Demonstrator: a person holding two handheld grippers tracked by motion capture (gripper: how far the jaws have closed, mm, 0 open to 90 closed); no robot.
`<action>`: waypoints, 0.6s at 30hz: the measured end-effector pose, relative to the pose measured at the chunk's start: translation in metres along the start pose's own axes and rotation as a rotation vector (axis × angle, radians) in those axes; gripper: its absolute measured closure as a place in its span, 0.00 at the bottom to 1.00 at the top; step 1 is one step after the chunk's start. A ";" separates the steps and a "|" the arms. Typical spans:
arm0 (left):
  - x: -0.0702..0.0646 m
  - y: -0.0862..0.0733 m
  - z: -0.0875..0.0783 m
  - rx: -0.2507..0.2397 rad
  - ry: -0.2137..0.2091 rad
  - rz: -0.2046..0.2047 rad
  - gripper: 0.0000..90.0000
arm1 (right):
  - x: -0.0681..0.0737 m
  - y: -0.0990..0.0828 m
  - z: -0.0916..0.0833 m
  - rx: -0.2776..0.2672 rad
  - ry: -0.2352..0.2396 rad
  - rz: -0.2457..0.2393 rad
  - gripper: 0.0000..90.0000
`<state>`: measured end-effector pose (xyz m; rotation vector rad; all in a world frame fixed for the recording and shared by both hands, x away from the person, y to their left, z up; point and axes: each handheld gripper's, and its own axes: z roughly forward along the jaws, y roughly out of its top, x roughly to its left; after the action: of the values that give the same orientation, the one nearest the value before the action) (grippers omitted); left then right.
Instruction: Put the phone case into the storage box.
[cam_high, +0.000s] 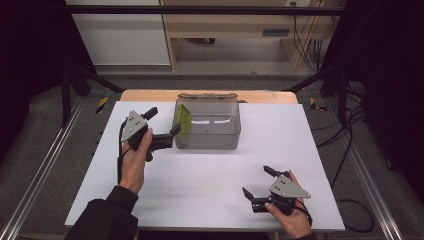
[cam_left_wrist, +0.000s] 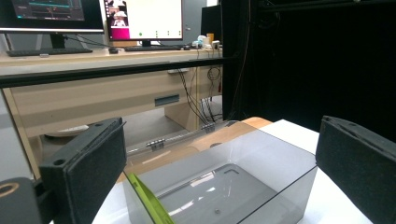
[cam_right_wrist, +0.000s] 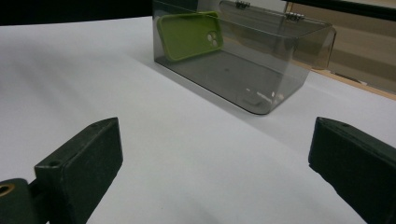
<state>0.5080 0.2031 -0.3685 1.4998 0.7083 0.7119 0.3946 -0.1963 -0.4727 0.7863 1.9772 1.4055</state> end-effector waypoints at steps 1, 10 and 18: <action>0.001 0.000 -0.001 -0.001 0.000 0.000 0.02 | 0.000 0.000 0.000 0.000 0.000 0.000 0.03; 0.009 -0.007 -0.010 -0.010 0.016 -0.016 0.02 | 0.000 0.000 0.000 0.004 0.002 0.001 0.03; 0.013 -0.016 -0.019 -0.007 0.028 -0.024 0.02 | 0.001 0.000 0.000 0.005 0.002 0.003 0.03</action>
<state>0.5009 0.2260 -0.3830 1.4749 0.7433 0.7172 0.3944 -0.1956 -0.4732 0.7906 1.9831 1.4042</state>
